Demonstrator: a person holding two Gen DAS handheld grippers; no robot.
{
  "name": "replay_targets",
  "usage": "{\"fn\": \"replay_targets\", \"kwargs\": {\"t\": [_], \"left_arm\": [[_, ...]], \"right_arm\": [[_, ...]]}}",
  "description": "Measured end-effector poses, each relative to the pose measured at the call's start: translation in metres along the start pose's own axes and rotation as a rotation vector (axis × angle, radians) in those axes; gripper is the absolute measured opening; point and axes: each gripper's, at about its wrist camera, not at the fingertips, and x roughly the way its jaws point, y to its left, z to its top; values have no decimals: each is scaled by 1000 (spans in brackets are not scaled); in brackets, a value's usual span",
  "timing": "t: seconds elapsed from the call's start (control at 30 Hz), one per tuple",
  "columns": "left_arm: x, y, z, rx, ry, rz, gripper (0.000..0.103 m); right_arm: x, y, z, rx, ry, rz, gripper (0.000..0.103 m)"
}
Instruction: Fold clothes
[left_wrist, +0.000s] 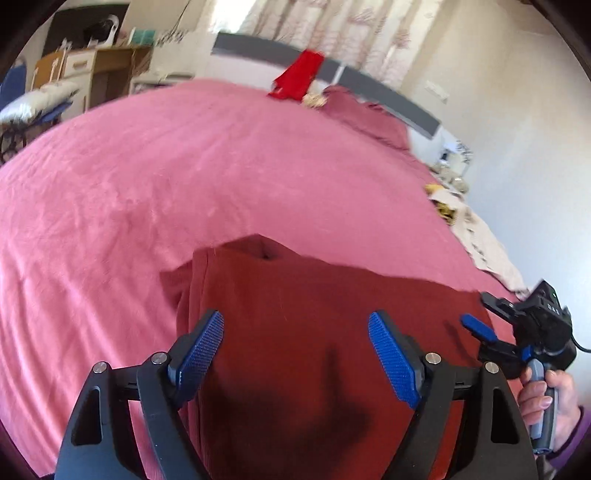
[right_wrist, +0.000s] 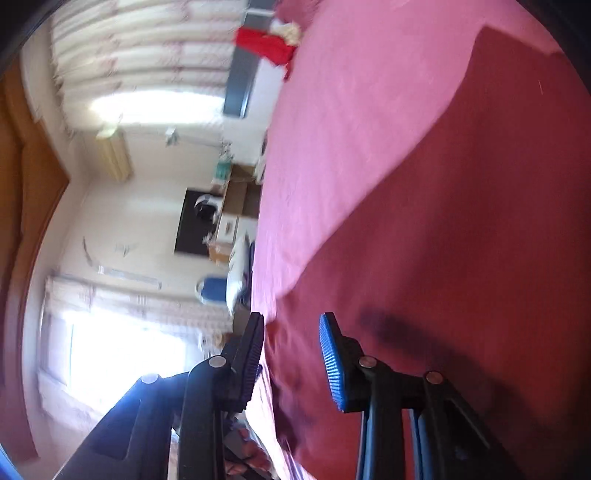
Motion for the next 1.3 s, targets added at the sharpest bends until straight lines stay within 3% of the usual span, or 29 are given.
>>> {"fn": "replay_targets", "kwargs": {"t": [0.13, 0.23, 0.3, 0.37, 0.43, 0.5, 0.6, 0.7, 0.9, 1.1, 1.17, 1.2, 1.3], "left_arm": [[44, 8, 9, 8, 43, 55, 83], [51, 0, 14, 95, 48, 81, 83], [47, 3, 24, 99, 48, 72, 83], [37, 14, 35, 49, 22, 57, 83], [20, 30, 40, -21, 0, 43, 83], [1, 51, 41, -83, 10, 54, 86], [-17, 71, 31, -99, 74, 50, 86], [-32, 83, 16, -93, 139, 43, 87], [-35, 108, -3, -198, 226, -35, 88], [-20, 113, -7, -249, 277, -119, 89], [-15, 115, -6, -258, 290, -142, 94], [-12, 116, -6, -273, 293, -170, 103], [-8, 119, -3, -344, 279, -266, 103]], "right_arm": [[-12, -20, 38, -10, -55, -127, 29], [-32, -33, 58, -7, -104, -134, 23], [-55, -39, 67, 2, -183, -164, 24], [-85, -41, 72, 27, -250, -162, 34], [-116, -34, 73, -11, -264, -136, 34], [-138, -23, 67, -103, -217, -197, 38], [-156, -14, 50, -235, -61, -353, 50], [-158, -21, 34, -264, 55, -430, 50], [-161, -50, 28, -150, 105, -410, 50], [-126, -57, 29, -108, 159, -333, 50], [-124, -59, 28, -104, 163, -327, 50], [-123, -60, 28, -103, 165, -325, 50], [-122, -65, 30, -91, 176, -305, 49]]}}
